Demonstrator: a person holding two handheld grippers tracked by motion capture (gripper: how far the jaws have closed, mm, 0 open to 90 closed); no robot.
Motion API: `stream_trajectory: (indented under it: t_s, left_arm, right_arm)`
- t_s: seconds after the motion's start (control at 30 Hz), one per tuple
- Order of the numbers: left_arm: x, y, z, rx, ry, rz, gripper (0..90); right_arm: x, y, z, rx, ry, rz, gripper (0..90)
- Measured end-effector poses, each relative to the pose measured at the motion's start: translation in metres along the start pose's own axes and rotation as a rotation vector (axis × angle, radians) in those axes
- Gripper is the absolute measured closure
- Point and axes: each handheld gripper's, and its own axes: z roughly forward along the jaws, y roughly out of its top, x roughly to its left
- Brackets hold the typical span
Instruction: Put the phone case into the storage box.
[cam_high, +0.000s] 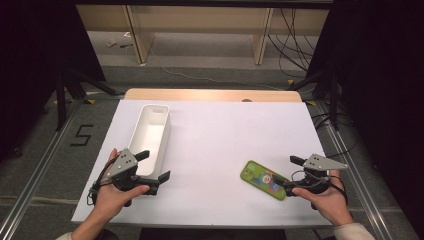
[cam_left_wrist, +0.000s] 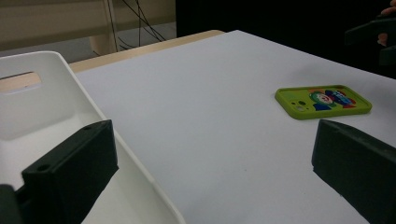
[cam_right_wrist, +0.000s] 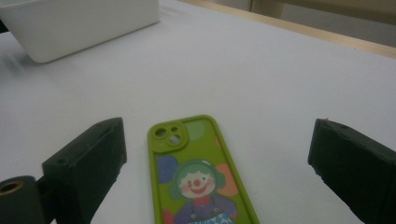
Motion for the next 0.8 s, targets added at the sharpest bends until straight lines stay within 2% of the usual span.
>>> stream_trajectory:
  t_s: [0.23,0.3,0.43,0.47,0.5,0.53,0.57,0.67,0.7,0.73,0.77,0.8]
  left_arm:
    - [-0.0002,0.0002,-0.0001,-0.001,-0.001,0.004,0.0]
    - [0.0,0.0001,-0.0001,-0.001,0.0,0.0,0.0]
    - [-0.0002,0.0002,-0.0001,-0.001,-0.002,-0.001,0.0]
    - [-0.0002,0.0002,-0.0001,-0.001,-0.002,-0.001,0.0]
    - [-0.0001,0.0002,0.0001,0.0,-0.002,-0.001,0.0]
    - [-0.0001,0.0002,0.0001,0.0,-0.002,-0.001,0.0]
    - [-0.0002,-0.0001,0.0002,0.001,-0.005,-0.003,0.0]
    - [-0.0007,0.0002,0.0001,0.0,-0.006,0.0,0.0]
    - [-0.0006,0.0002,0.0001,-0.001,-0.007,-0.001,0.0]
    - [-0.0006,0.0002,0.0001,-0.001,-0.007,-0.001,0.0]
    - [-0.0006,0.0002,0.0002,0.0,-0.007,-0.001,0.0]
    - [-0.0005,0.0002,0.0001,-0.001,-0.006,-0.002,0.0]
  right_arm:
    - [-0.0001,0.0001,-0.0009,0.01,-0.007,-0.005,6.6]
    - [0.0003,0.0006,-0.0013,0.015,-0.01,-0.01,9.5]
    - [-0.0007,0.0021,-0.0048,0.024,-0.019,-0.021,30.6]
    - [-0.0007,0.0021,-0.0048,0.024,-0.019,-0.021,30.6]
    - [-0.0011,0.0022,-0.0063,0.04,-0.015,-0.034,43.5]
    - [-0.0011,0.0022,-0.0063,0.04,-0.015,-0.034,43.5]
    - [-0.0017,0.0017,-0.0067,0.076,-0.013,-0.044,54.3]
    - [-0.0025,0.0006,-0.0069,0.142,-0.002,-0.069,72.7]
    - [-0.0029,0.0005,-0.0073,0.157,0.007,-0.072,77.6]
    - [-0.0029,0.0005,-0.0073,0.157,0.007,-0.072,77.6]
    - [-0.0031,0.0005,-0.0078,0.174,0.009,-0.069,81.8]
    - [-0.0035,0.0007,-0.0085,0.189,-0.001,-0.073,85.9]
